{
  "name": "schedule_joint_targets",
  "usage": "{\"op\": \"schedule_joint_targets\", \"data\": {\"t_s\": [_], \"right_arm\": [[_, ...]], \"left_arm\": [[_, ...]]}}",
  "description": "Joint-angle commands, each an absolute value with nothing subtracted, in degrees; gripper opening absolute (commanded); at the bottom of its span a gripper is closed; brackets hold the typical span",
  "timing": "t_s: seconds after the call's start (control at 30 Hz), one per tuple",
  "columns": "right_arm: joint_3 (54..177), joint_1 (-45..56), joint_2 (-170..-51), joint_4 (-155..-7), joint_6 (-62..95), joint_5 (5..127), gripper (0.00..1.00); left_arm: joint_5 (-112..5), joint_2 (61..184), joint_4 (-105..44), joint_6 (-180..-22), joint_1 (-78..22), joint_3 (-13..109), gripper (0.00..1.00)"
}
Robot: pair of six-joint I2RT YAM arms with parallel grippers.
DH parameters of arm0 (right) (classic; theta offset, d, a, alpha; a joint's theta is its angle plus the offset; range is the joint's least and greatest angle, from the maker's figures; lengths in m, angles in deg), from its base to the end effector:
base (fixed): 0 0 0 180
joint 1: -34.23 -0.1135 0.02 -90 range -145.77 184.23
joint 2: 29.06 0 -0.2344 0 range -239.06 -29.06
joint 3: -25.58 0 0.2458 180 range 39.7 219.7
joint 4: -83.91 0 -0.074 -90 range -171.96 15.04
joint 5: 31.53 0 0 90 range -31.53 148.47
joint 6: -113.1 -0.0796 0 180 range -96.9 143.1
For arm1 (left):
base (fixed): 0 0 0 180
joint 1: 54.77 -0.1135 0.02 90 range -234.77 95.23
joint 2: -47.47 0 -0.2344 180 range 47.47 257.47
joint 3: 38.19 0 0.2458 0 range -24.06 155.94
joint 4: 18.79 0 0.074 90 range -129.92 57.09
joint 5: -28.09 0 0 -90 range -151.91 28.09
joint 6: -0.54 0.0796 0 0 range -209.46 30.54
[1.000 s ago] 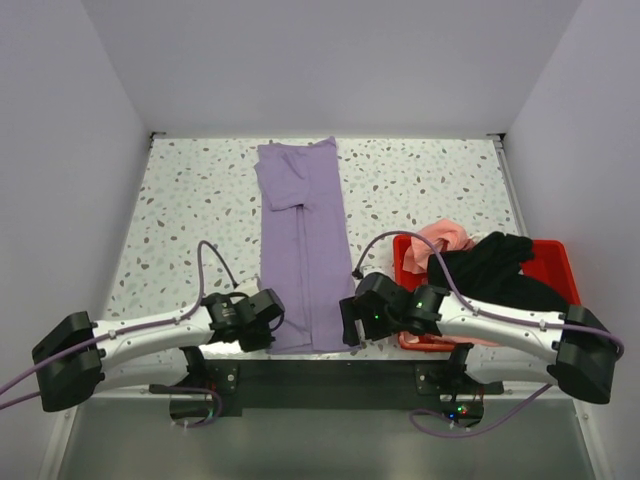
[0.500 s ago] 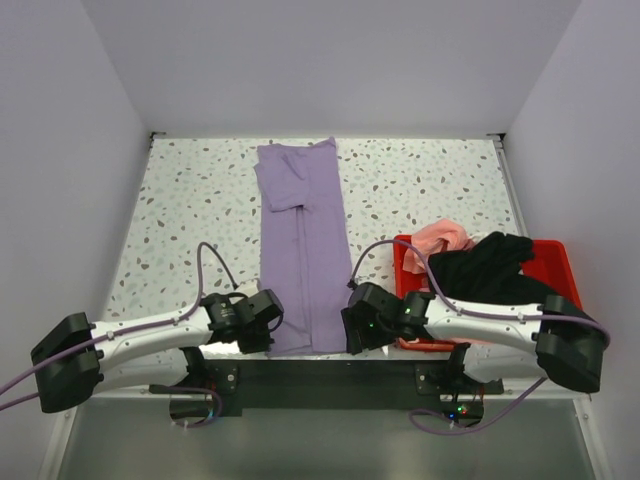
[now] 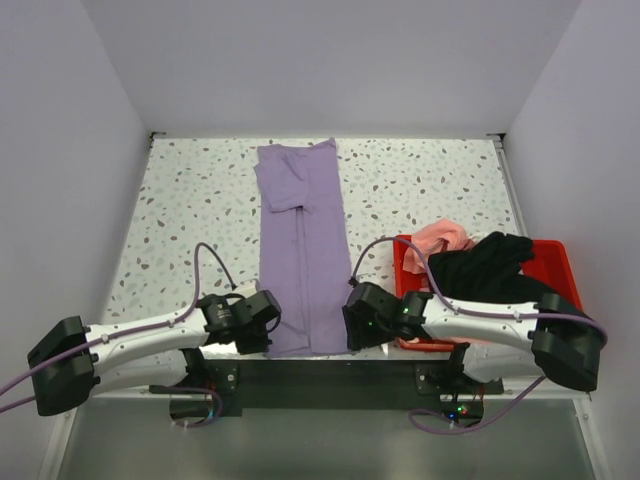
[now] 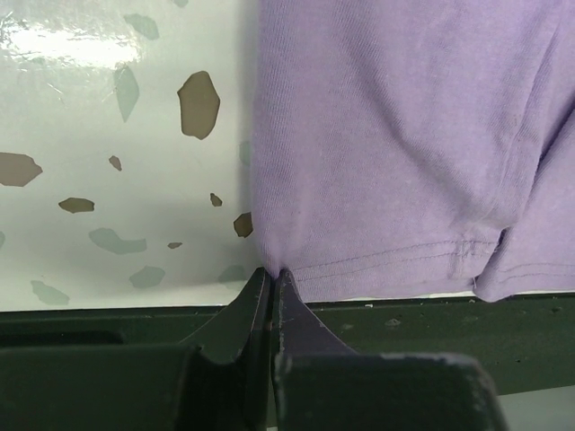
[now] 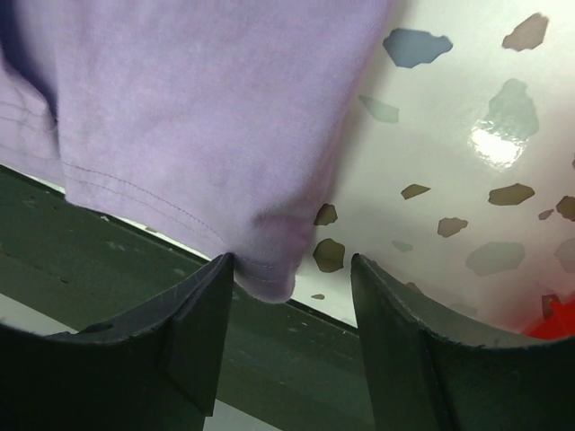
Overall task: Fold and stack the t-shirts
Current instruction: Fold the tshirt
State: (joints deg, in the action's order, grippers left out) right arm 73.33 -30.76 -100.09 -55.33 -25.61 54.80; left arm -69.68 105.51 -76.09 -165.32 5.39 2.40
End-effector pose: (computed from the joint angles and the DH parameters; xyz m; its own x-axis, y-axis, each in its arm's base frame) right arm 0.1047 0.2124 0.1001 -0.9215 -0.2016 -0.3321 -0.3033 0.9074 0.2909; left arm 0.0942 -0.1426 0.0912 -0.9335 -0.3035 -0.1907 -0.2599 0.9395 -0.2232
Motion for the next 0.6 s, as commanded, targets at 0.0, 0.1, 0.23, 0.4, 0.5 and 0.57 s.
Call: {"op": "schedule_joint_targets", "data": {"t_s": [0.0,0.1,0.23,0.4,0.5,0.57], "right_arm": [[74.69,-30.98,-97.36,-55.24,-27.79,51.35,0.57],[74.6,-30.98,-97.62,-56.38,-27.62,52.31,0.57],[73.81,-31.07,-98.93,-59.45,-28.05,53.45,0.54],[72.84,-30.98,-100.78,-59.38,-28.67,53.63,0.43],[71.88,-31.16,-101.57,-59.02,-29.02,55.65,0.38],[70.65,-31.16,-101.66,-59.63,-29.81,57.14,0.37]], "left_arm": [[-70.61,104.51,-78.01,-164.87,5.79,2.04,0.0],[-70.44,104.77,-77.48,-164.44,5.79,2.13,0.0],[-70.53,105.3,-77.39,-164.43,5.79,2.3,0.0],[-70.35,104.6,-77.47,-164.7,5.79,1.78,0.0],[-70.26,103.55,-77.65,-164.87,5.79,1.43,0.0],[-69.82,103.28,-77.57,-165.14,5.79,1.25,0.0]]}}
